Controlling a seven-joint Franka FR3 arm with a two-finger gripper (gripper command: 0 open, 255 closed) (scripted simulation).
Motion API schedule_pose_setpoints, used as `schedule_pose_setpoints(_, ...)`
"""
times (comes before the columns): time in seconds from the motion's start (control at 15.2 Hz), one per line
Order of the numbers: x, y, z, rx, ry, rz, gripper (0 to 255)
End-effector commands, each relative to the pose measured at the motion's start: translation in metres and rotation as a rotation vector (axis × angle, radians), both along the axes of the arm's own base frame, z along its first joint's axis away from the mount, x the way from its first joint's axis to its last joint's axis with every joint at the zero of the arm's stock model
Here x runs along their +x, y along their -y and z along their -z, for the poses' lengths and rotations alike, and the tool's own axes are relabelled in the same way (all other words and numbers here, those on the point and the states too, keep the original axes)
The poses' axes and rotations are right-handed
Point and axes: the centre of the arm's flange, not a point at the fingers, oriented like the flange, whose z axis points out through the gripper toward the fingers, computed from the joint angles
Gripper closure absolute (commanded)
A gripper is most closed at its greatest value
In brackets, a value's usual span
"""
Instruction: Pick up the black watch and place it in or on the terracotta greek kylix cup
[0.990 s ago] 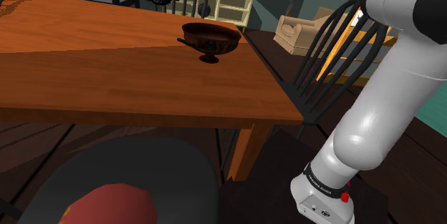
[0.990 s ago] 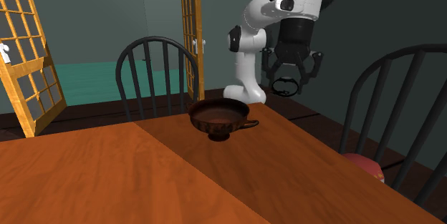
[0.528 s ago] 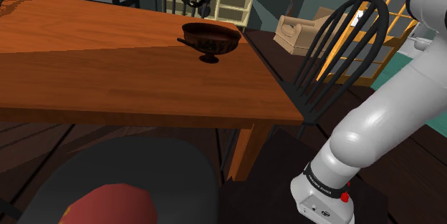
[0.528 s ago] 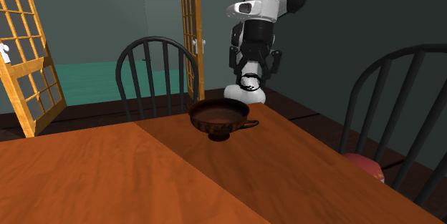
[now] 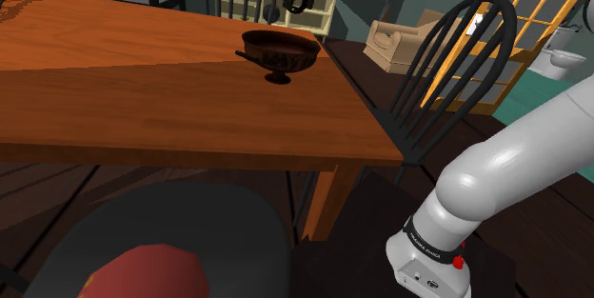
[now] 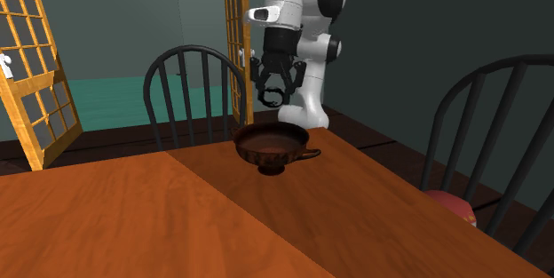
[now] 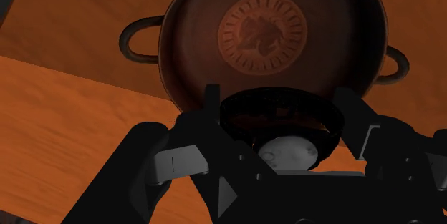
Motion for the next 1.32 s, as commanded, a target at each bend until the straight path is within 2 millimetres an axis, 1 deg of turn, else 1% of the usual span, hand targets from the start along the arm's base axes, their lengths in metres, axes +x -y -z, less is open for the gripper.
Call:
schedule_pose_setpoints(0.0, -0.001, 0.008, 0.007, 0.0, 0.0, -0.002, 255)
schedule_pose_setpoints(0.73, -0.001, 0.008, 0.064, 0.0, 0.0, -0.002, 255)
schedule_pose_setpoints(1.19, -0.001, 0.008, 0.064, 0.0, 0.0, -0.002, 255)
schedule_pose_setpoints(1.25, -0.001, 0.008, 0.064, 0.0, 0.0, -0.002, 0)
